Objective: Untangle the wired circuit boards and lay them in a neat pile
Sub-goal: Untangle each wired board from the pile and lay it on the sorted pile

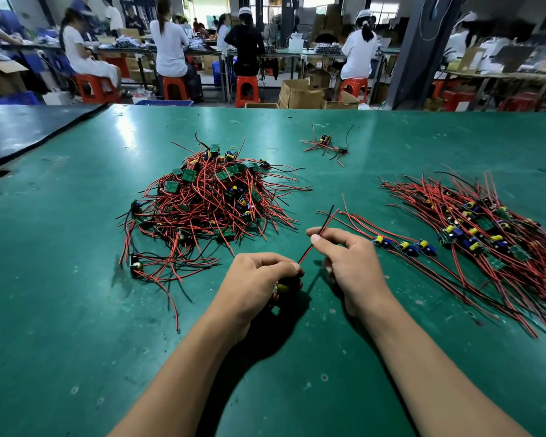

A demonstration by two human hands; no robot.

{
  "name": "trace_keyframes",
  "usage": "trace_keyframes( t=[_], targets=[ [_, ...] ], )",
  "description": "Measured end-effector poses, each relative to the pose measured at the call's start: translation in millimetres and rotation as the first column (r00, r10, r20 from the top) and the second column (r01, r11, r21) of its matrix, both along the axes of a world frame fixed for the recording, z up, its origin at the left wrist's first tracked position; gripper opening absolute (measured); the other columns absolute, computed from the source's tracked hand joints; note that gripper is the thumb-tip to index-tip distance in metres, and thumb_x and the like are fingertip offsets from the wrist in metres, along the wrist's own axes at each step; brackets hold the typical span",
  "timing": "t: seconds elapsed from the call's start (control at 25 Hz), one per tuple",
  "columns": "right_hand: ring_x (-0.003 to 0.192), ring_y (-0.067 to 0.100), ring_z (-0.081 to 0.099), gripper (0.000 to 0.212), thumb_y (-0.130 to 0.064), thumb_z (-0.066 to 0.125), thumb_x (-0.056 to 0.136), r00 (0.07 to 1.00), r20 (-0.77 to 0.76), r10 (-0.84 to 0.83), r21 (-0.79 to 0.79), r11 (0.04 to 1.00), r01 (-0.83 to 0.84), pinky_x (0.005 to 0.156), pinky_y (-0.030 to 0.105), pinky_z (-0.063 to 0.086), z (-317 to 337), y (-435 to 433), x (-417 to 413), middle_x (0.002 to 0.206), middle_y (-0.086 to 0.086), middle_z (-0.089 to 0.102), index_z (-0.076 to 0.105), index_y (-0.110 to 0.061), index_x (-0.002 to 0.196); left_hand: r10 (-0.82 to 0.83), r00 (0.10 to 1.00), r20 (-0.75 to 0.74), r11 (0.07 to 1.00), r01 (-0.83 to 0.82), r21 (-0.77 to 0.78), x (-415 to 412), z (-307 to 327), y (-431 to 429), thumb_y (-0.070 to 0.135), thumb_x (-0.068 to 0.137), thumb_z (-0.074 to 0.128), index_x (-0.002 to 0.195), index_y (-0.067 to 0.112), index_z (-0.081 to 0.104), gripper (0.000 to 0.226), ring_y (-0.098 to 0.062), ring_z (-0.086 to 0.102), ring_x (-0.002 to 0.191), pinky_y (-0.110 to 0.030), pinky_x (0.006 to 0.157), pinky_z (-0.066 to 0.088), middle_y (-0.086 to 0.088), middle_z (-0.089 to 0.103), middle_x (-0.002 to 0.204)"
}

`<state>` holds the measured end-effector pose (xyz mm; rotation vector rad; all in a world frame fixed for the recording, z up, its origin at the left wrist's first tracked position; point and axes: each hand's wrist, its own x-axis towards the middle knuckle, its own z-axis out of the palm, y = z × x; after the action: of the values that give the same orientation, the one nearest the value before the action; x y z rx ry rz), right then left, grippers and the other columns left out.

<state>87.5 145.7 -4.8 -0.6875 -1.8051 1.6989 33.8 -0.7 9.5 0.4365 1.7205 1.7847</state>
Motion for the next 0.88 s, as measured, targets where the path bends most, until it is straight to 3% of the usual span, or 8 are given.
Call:
trace_keyframes(
  t=[0.16, 0.28, 0.36, 0.48, 0.6, 0.8, 0.88],
  targets=[
    [0.041, 0.005, 0.030, 0.011, -0.018, 0.067, 0.093, 0.984, -0.067, 0.166, -0.265, 0.948, -0.178, 0.037, 0.016, 0.025, 0.8, -11.4, -1.4, 0.054, -0.007, 0.044, 0.075, -0.010, 0.095, 0.047, 0.998, 0.031, 0.998, -0.047, 0.029, -1.5, 0.4, -1.3, 0.003, 0.084, 0.065, 0.069, 0.006, 0.075, 0.019, -0.018, 0.056, 0.052, -0.023, 0.049, 0.044, -0.011, 0.064, 0.060],
    [0.044, 0.005, 0.033, 0.010, -0.016, 0.068, 0.092, 0.935, -0.049, 0.351, -0.287, 0.892, -0.350, 0.038, 0.015, 0.029, 3.2, -18.2, 0.2, 0.067, -0.002, 0.060, 0.076, -0.010, 0.093, 0.060, 0.997, 0.041, 0.996, -0.063, 0.057, -2.4, 0.5, -2.7, 0.006, 0.087, 0.064, 0.077, 0.002, 0.074, 0.015, -0.020, 0.058, 0.051, -0.024, 0.049, 0.048, -0.011, 0.063, 0.062],
    [0.045, 0.005, 0.034, 0.008, -0.014, 0.069, 0.090, 0.925, -0.036, 0.377, -0.285, 0.884, -0.371, 0.037, 0.015, 0.029, 4.0, -17.9, 1.4, 0.068, 0.000, 0.061, 0.076, -0.010, 0.091, 0.054, 0.998, 0.031, 0.997, -0.056, 0.044, -3.6, 1.1, -4.0, 0.007, 0.087, 0.064, 0.077, -0.002, 0.072, 0.015, -0.020, 0.057, 0.049, -0.024, 0.047, 0.047, -0.011, 0.062, 0.062],
    [0.044, 0.008, 0.036, 0.007, -0.015, 0.071, 0.090, 0.942, -0.030, 0.334, -0.287, 0.900, -0.328, 0.037, 0.015, 0.027, 3.3, -16.8, 1.9, 0.064, 0.004, 0.051, 0.076, -0.012, 0.086, 0.038, 0.998, 0.047, 0.999, -0.040, 0.037, -3.8, 3.3, -6.6, 0.004, 0.085, 0.063, 0.076, -0.004, 0.071, 0.015, -0.019, 0.055, 0.046, -0.020, 0.043, 0.044, -0.013, 0.061, 0.060],
    [0.042, 0.009, 0.034, 0.008, -0.015, 0.070, 0.091, 0.982, -0.027, 0.185, -0.296, 0.937, -0.185, 0.038, 0.017, 0.024, 3.2, -8.8, 0.1, 0.058, 0.004, 0.043, 0.074, -0.012, 0.084, -0.016, 0.999, 0.051, 0.999, 0.015, 0.032, -1.5, 5.6, -6.7, 0.003, 0.085, 0.064, 0.070, 0.003, 0.074, 0.018, -0.017, 0.056, 0.047, -0.019, 0.045, 0.043, -0.014, 0.062, 0.061],
    [0.038, 0.005, 0.035, 0.014, -0.007, 0.066, 0.092, 0.985, -0.172, -0.012, -0.443, 0.894, -0.067, 0.033, 0.016, 0.026, 8.7, 2.3, -1.6, 0.074, -0.004, 0.068, 0.064, -0.010, 0.079, -0.095, 0.995, -0.012, 0.995, 0.095, -0.018, -0.4, 6.0, -8.2, 0.009, 0.085, 0.068, 0.072, 0.007, 0.076, 0.015, -0.014, 0.056, 0.055, -0.019, 0.052, 0.041, -0.011, 0.068, 0.064],
    [0.036, 0.004, 0.033, 0.016, -0.012, 0.063, 0.095, 0.981, -0.190, -0.026, -0.519, 0.851, -0.078, 0.032, 0.015, 0.024, 10.6, 3.9, -1.8, 0.061, -0.007, 0.060, 0.064, -0.008, 0.079, -0.114, 0.994, -0.006, 0.993, 0.113, -0.014, -1.0, 5.9, -9.6, 0.010, 0.085, 0.067, 0.073, 0.008, 0.076, 0.015, -0.015, 0.055, 0.055, -0.020, 0.053, 0.041, -0.011, 0.068, 0.065]
  ],
)
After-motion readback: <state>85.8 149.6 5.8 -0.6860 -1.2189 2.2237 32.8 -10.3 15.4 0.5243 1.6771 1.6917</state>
